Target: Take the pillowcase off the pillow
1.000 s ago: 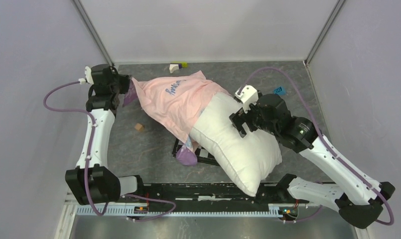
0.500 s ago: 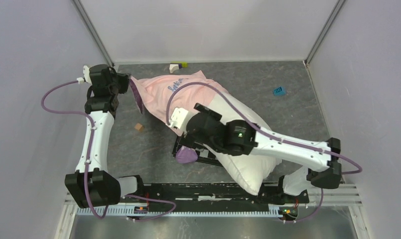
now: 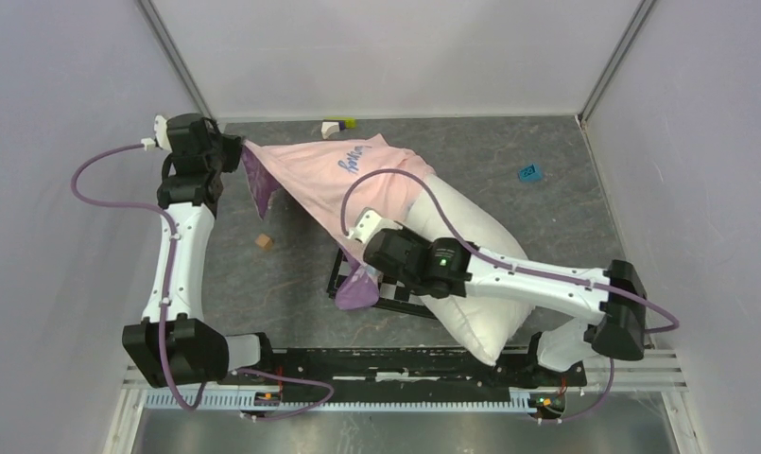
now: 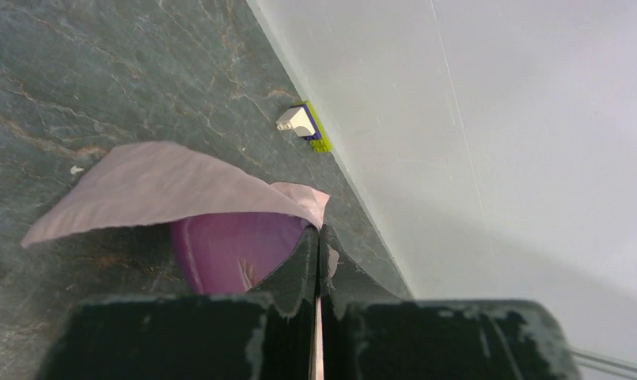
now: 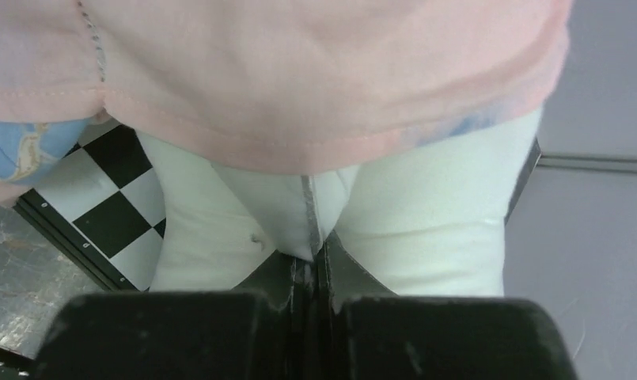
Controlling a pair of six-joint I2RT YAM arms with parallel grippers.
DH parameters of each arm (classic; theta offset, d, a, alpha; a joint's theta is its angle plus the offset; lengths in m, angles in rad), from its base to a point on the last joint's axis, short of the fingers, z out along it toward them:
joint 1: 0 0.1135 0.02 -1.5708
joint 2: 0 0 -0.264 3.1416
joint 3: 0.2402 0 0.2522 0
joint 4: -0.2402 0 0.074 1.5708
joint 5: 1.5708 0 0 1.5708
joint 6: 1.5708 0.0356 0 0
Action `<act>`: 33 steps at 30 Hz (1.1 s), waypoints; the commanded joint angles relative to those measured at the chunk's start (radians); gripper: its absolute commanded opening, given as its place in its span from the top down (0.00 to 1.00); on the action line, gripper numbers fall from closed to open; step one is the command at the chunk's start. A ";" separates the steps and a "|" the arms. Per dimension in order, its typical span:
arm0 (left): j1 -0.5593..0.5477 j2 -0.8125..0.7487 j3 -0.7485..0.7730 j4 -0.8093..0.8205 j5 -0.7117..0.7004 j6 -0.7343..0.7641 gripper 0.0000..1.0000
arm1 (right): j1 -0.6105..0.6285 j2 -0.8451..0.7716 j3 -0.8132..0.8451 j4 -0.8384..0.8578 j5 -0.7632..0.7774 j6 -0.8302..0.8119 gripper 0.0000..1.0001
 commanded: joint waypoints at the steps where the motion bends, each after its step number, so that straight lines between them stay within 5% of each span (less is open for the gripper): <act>1: 0.036 0.039 0.127 0.036 -0.104 0.079 0.98 | -0.089 -0.141 -0.063 -0.106 0.147 0.098 1.00; 8: 0.178 0.180 0.274 -0.064 -0.110 0.073 0.98 | -0.353 -0.393 -0.103 0.034 0.273 0.053 1.00; 14: 0.260 0.265 0.257 -0.084 -0.130 0.030 0.98 | -0.526 -0.499 -0.129 0.072 0.273 0.021 1.00; 23: 0.278 0.242 0.206 -0.155 -0.313 -0.024 0.98 | -0.656 -0.600 -0.129 0.093 0.366 0.055 1.00; 33: 0.272 0.268 0.232 -0.157 -0.253 -0.020 0.98 | -0.685 -0.710 -0.112 0.121 0.337 0.021 1.00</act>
